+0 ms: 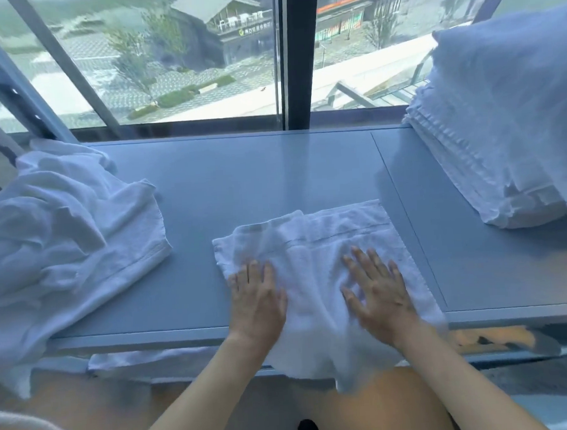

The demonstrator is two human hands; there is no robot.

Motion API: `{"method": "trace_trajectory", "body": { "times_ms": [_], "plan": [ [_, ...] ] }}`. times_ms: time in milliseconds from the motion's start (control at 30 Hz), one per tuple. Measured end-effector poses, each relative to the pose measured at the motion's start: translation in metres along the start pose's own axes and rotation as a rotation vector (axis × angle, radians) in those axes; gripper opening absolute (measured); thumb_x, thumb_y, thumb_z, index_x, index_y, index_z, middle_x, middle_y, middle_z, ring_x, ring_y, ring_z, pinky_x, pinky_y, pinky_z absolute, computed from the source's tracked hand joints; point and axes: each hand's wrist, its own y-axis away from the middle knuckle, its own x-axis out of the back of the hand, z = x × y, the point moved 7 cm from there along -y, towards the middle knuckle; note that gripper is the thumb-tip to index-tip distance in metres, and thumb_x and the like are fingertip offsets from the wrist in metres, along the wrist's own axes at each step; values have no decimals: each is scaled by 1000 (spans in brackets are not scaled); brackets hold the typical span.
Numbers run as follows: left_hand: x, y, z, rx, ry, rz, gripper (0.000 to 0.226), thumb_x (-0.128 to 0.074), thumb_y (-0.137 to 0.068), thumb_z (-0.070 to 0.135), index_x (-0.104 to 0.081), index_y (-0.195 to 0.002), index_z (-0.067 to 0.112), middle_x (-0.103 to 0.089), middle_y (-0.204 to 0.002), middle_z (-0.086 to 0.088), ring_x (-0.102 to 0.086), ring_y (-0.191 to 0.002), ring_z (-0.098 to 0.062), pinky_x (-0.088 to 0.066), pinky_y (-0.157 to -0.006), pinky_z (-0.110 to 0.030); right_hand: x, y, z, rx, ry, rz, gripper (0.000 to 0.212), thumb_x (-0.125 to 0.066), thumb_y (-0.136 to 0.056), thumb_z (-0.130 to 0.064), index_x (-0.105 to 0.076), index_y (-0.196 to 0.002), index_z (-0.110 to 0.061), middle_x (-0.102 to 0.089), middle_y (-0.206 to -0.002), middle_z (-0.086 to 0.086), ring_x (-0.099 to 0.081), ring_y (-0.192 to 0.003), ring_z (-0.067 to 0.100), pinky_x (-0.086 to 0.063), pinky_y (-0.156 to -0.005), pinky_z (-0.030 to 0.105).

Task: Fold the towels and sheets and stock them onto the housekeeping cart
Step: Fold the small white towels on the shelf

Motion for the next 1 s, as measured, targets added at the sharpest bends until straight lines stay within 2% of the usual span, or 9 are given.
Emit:
{"method": "trace_trajectory", "body": {
  "times_ms": [67,133,200,300,467,600,700,900,1000],
  "plan": [
    [-8,30,4,-20,-4,-47,65,-33,-103,44,-28,-157,7,-33,-157,-15,-30,-146,-34,-21,-122,-49,-5,31,-15,18,-13,-19,69,-23,-100,-60,-5,-163,-39,11,-170,-19,19,-155,8,6,-127,46],
    [-11,60,7,-34,11,-44,66,-42,-100,42,-41,-151,1,-46,-150,-20,-41,-142,-36,-26,-121,-52,-9,59,-23,14,-43,-19,69,-22,-99,-60,-9,-163,-39,7,-170,-18,14,-156,7,2,-128,47],
    [-12,78,6,-1,5,-39,64,-49,-97,44,-52,-143,0,-54,-143,-21,-47,-137,-37,-29,-120,-53,-6,77,-22,-9,-61,13,66,-28,-99,-58,-24,-161,-36,-8,-171,-13,-2,-158,11,-10,-127,49],
    [-12,69,3,79,10,-74,70,-36,-102,51,-38,-151,2,-41,-154,-19,-33,-148,-35,-19,-125,-48,6,76,-8,-32,-53,83,58,-34,-99,-51,-42,-153,-31,-29,-165,-9,-28,-153,19,-26,-120,51],
    [-14,13,19,103,34,-80,71,-29,-106,42,-18,-158,-4,-16,-166,-28,-12,-156,-41,-7,-128,-48,3,25,16,23,27,18,63,-19,-102,-54,-16,-163,-37,3,-171,-17,7,-158,12,-3,-128,49],
    [-16,-28,50,-13,29,-65,68,-19,-104,33,-13,-159,-7,-11,-166,-31,-8,-157,-41,-1,-128,-48,7,-20,30,-47,12,0,62,-21,-103,-54,-14,-163,-41,6,-169,-21,6,-158,10,-2,-127,49],
    [-17,-41,71,-109,76,-68,69,-28,-107,38,-13,-161,-1,-9,-169,-23,-4,-158,-34,0,-129,-45,12,-37,38,-122,13,8,62,-33,-105,-50,-15,-163,-38,2,-170,-17,3,-158,12,-2,-126,49],
    [-11,-9,71,-180,1,-52,66,-33,-106,42,-28,-158,3,-30,-164,-20,-29,-151,-34,-24,-121,-51,11,-9,45,-128,-2,8,62,-33,-105,-51,-12,-163,-39,4,-170,-18,5,-158,12,-1,-127,50],
    [-7,27,72,-205,-65,-71,61,-32,-104,41,-41,-151,2,-43,-155,-21,-37,-144,-36,-18,-122,-57,7,24,40,-74,-10,-16,65,-20,-101,-57,-6,-163,-41,13,-168,-23,13,-156,7,0,-127,49]
  ]
}}
